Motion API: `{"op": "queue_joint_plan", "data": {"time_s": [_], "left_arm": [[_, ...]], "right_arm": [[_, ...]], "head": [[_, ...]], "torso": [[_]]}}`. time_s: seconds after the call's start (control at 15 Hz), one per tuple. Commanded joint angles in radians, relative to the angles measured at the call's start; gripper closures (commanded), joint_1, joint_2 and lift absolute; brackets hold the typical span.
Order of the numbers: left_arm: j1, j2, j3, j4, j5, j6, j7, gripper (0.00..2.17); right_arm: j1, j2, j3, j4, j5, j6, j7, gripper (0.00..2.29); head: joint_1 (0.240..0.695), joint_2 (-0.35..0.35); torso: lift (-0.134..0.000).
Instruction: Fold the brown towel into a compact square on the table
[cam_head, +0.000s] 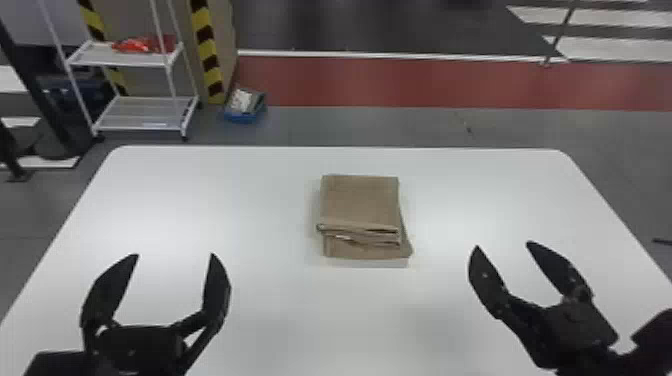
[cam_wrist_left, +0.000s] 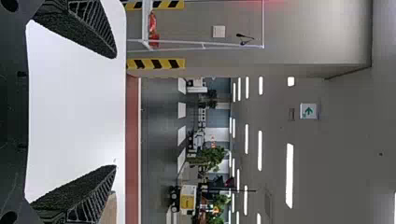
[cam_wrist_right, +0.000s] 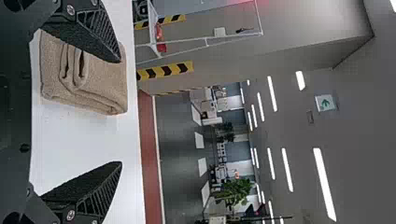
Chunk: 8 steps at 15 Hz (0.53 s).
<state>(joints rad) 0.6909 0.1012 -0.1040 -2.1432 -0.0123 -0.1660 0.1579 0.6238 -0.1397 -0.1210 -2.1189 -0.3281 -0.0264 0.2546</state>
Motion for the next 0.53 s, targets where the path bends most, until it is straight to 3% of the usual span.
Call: {"op": "queue_joint_plan", "data": {"time_s": [0.0, 0.47], "left_arm": [[0.003, 0.000, 0.001, -0.006, 0.002, -0.003, 0.000, 0.03], [0.009, 0.000, -0.003, -0.017, 0.000, -0.010, -0.003, 0.03]], "right_arm": [[-0.003, -0.001, -0.003, 0.000, -0.006, 0.001, 0.000, 0.11], [-0.010, -0.008, -0.003, 0.008, -0.020, 0.001, 0.002, 0.11]], "head": [[0.695, -0.053], [0.695, -0.059]], "torso": [[-0.111], [-0.111]]}}
